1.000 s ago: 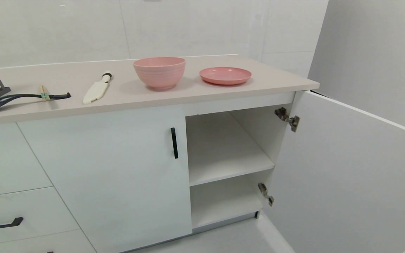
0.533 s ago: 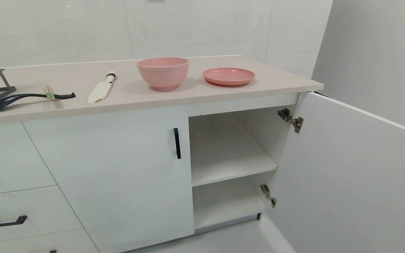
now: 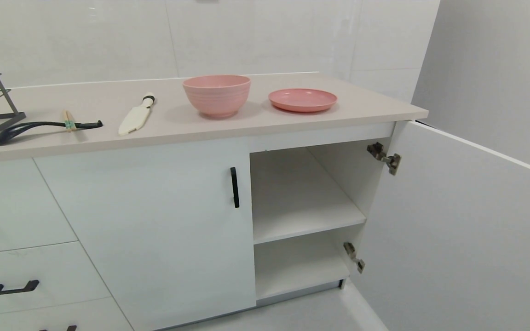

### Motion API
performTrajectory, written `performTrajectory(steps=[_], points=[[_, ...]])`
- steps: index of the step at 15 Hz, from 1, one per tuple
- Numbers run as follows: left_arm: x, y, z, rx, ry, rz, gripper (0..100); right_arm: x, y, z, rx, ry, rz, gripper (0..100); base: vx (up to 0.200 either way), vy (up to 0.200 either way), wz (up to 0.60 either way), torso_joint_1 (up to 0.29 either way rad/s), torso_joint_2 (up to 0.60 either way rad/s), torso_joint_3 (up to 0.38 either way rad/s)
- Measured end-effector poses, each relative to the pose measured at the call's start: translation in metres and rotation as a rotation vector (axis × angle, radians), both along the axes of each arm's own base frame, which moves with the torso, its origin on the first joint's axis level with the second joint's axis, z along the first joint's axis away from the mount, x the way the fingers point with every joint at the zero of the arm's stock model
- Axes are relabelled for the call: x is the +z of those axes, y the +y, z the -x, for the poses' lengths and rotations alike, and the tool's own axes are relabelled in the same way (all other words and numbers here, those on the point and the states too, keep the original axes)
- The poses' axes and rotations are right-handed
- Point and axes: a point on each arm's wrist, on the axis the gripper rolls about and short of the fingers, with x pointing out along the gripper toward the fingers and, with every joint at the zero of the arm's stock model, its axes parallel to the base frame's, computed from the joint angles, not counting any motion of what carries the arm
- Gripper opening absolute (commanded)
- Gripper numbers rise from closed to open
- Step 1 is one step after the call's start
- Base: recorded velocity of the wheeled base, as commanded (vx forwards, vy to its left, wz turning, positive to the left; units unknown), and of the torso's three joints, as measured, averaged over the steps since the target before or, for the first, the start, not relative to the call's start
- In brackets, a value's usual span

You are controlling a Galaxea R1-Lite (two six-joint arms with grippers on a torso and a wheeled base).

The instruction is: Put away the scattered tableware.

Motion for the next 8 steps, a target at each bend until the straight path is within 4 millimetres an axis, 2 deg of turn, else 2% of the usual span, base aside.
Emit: performTrajectory(steps=[4,8], points=[[-0.0002,0.0001,0.0000,0.003,0.002,0.005,100,-0.0001,0.0000,0.0000,-0.002,0.001,0.004,100,0.000,0.000,0.00,0.003,-0.04,-0.029],[-0.0002,0.0001,0.0000,0.002,0.002,0.005,100,-0.0001,0.0000,0.0000,-0.002,0.001,0.002,100,0.000,0.000,0.00,0.068,-0.28,-0.298]])
